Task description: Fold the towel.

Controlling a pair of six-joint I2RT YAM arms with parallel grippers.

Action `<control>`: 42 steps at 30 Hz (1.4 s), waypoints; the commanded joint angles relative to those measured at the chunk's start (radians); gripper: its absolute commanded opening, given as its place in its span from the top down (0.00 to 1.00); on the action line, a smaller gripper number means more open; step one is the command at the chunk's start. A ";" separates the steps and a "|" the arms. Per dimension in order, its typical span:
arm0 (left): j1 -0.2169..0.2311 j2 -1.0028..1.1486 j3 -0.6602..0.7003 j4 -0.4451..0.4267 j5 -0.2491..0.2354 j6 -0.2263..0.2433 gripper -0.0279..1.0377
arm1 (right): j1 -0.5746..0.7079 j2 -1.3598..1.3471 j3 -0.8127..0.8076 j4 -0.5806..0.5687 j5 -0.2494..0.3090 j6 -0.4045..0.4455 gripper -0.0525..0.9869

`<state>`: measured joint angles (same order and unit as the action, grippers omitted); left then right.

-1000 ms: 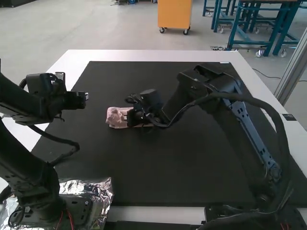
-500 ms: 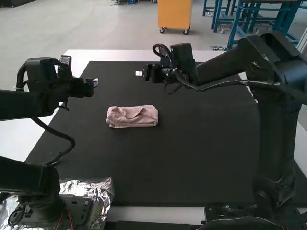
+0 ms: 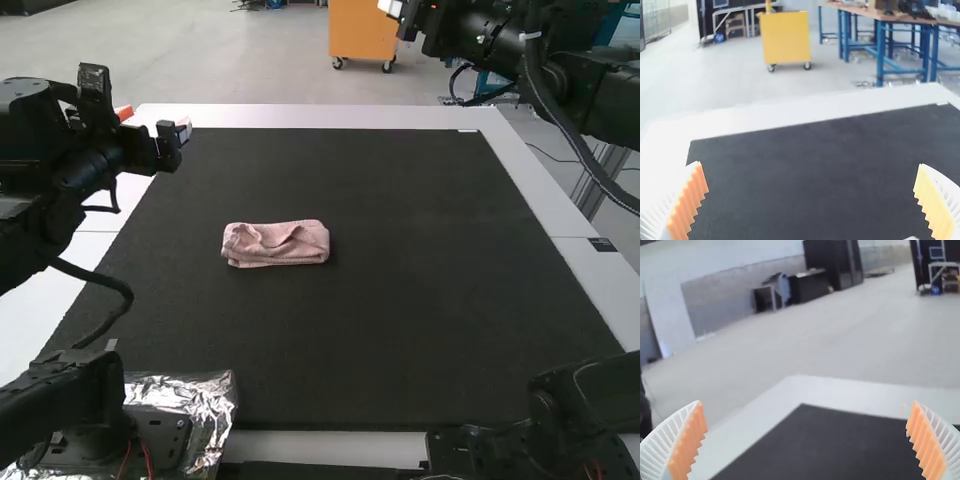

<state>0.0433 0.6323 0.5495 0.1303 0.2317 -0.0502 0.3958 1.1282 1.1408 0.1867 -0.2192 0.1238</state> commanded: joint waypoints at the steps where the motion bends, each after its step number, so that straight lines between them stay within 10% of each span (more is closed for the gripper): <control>1: -0.010 -0.134 0.044 -0.015 -0.008 -0.004 0.06 | -0.074 -0.151 -0.032 -0.036 0.041 -0.013 0.07; 9: -0.010 -0.398 0.055 -0.158 -0.009 -0.008 0.06 | -0.170 -0.579 -0.159 -0.204 0.066 -0.023 0.07; 24: -0.010 -0.634 0.023 -0.212 -0.040 -0.123 0.06 | -0.433 -1.121 -0.417 -0.297 0.314 -0.136 0.07; 27: -0.005 -0.632 0.012 -0.205 -0.088 -0.155 0.06 | -0.454 -1.125 -0.492 -0.297 0.221 -0.153 0.07; 29: -0.002 -0.632 -0.003 -0.235 -0.184 -0.109 0.06 | -0.456 -1.124 -0.556 -0.297 0.101 -0.222 0.07; 37: -0.002 -0.632 -0.232 0.055 -0.106 0.062 0.06 | -0.456 -1.125 -0.866 -0.010 0.144 -0.205 0.07; 42: -0.002 -0.632 -0.399 0.235 -0.275 0.127 0.06 | -0.456 -1.125 -1.029 0.231 0.199 -0.056 0.07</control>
<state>0.0391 0.0097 0.2050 0.3206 0.0528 -0.0025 -0.0490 0.0082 0.1528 0.3599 -0.0578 -0.0341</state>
